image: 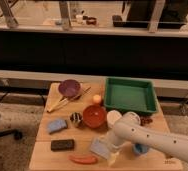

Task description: Place towel in purple bowl

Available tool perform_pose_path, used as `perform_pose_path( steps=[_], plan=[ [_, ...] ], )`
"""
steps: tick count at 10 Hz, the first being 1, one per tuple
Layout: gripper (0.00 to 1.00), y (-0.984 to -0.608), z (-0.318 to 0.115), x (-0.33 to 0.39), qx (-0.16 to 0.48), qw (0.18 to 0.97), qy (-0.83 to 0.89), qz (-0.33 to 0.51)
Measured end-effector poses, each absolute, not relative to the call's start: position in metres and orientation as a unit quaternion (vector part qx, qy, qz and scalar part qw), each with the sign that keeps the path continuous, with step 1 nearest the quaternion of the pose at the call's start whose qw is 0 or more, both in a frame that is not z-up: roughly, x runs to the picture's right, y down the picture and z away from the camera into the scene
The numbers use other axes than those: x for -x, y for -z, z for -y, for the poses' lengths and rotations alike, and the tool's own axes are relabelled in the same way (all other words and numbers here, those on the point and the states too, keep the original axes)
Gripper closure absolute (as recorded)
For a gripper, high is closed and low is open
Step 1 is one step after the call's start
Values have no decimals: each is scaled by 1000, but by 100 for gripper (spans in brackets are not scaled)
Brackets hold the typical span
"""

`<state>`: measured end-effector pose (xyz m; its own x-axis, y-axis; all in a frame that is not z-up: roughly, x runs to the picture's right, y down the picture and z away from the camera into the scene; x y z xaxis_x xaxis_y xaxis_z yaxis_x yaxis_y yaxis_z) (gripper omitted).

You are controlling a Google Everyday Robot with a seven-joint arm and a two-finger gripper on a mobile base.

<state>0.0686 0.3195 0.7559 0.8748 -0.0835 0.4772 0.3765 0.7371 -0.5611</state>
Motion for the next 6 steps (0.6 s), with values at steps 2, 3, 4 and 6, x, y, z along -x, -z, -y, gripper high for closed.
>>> perform_pose_path(
  steps=[2,3,4,6],
  plan=[
    [21,-758,-321,-68,341,906,127,215],
    [26,-758,-322,-68,341,906,129,215],
    [35,-759,-322,-68,341,906,129,215],
    [55,-757,-322,-67,341,906,127,217]
  ],
)
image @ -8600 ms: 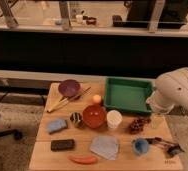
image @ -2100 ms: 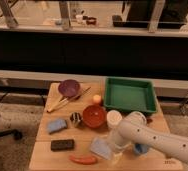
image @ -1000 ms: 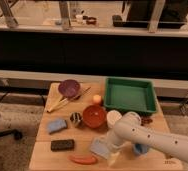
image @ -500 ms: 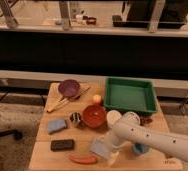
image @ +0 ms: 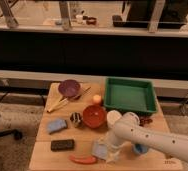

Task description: Place towel in purple bowl

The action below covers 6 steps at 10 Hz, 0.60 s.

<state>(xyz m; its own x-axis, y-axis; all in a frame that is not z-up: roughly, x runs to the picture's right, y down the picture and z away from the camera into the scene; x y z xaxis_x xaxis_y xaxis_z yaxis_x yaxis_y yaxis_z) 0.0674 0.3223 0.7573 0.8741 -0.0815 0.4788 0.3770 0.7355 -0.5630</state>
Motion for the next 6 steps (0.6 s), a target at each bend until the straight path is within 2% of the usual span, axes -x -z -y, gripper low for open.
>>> perform_pose_path(
  steps=[3,4,6],
  plan=[
    [87,-757,-321,-69,338,907,128,215],
    [92,-757,-321,-70,338,907,128,216],
    [93,-754,-319,-70,335,908,130,216]
  ],
)
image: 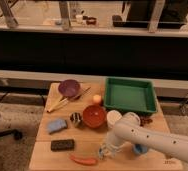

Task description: Place towel in purple bowl

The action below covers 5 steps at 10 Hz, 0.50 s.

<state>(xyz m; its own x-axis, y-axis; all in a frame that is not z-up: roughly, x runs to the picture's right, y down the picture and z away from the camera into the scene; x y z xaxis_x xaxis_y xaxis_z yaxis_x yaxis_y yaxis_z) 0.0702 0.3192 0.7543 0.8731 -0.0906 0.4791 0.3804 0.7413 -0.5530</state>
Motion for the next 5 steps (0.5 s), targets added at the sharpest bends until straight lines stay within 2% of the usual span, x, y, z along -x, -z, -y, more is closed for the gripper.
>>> perform_pose_path(
  steps=[5],
  plan=[
    [93,-741,-311,-76,329,911,121,219]
  ],
)
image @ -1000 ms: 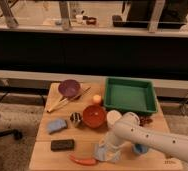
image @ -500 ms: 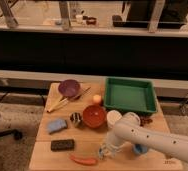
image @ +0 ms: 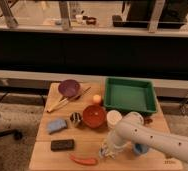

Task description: Place towel in purple bowl

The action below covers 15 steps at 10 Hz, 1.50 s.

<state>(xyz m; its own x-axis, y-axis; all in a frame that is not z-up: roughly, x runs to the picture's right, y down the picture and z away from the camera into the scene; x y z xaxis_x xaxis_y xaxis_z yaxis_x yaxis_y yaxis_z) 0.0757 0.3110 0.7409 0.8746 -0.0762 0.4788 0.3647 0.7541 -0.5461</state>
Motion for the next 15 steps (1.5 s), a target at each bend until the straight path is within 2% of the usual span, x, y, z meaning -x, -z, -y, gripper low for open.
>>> perform_pose_path(
  steps=[15],
  plan=[
    [93,-665,-269,-55,288,916,136,244]
  ],
)
